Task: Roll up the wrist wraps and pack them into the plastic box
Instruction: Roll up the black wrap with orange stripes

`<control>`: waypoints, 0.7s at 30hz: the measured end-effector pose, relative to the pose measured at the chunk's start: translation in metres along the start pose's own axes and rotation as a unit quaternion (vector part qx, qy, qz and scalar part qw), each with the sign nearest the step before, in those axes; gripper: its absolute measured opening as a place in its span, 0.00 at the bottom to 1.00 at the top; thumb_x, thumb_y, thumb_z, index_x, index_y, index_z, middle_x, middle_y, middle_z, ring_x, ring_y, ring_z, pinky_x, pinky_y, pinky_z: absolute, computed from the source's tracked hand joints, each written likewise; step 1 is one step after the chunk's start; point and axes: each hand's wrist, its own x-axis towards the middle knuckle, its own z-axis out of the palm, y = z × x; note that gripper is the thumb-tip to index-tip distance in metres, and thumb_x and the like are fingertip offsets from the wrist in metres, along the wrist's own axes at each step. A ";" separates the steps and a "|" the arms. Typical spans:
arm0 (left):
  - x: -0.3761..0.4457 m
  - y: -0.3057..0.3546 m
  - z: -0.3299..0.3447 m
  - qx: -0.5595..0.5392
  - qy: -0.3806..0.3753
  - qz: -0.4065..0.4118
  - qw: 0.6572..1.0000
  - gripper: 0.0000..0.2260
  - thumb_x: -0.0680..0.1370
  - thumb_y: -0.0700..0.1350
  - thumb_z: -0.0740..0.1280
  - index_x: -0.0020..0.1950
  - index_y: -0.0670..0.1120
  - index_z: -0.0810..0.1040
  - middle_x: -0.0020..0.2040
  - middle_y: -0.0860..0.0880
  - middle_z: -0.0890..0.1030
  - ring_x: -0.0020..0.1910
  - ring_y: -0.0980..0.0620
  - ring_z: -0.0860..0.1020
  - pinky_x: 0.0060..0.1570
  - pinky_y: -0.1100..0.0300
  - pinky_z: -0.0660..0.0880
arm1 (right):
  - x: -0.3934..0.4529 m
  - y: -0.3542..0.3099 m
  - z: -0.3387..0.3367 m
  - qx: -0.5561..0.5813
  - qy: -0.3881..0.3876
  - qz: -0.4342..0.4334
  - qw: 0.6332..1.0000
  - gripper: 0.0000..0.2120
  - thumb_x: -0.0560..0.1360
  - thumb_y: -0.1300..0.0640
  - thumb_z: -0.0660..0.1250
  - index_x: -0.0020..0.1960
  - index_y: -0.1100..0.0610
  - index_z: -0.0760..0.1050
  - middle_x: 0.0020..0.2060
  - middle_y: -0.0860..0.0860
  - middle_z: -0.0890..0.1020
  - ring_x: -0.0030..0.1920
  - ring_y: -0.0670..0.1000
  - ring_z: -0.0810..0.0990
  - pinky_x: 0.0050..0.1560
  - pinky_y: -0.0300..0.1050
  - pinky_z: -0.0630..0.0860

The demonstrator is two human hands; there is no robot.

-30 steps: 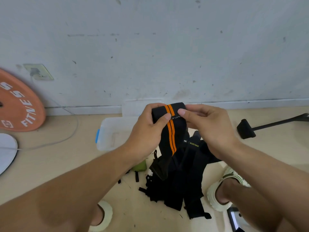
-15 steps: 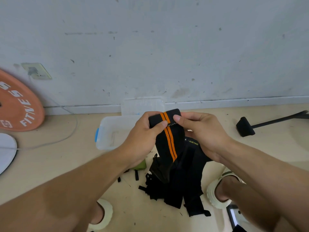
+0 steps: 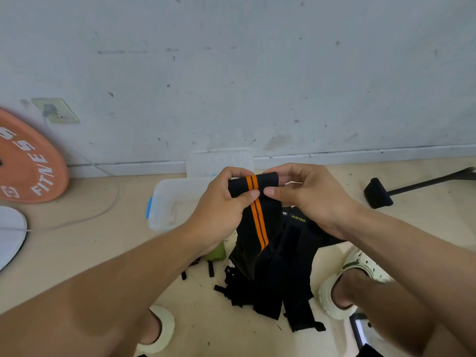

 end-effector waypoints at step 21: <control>0.007 0.013 -0.009 -0.270 -0.005 -0.084 0.959 0.15 0.80 0.37 0.70 0.67 0.44 0.77 0.49 0.45 0.86 0.47 0.50 0.86 0.51 0.56 0.82 | 0.001 -0.013 -0.006 -0.017 -0.014 -0.039 0.999 0.19 0.68 0.57 0.80 0.58 0.49 0.85 0.39 0.52 0.88 0.37 0.43 0.85 0.38 0.28 0.74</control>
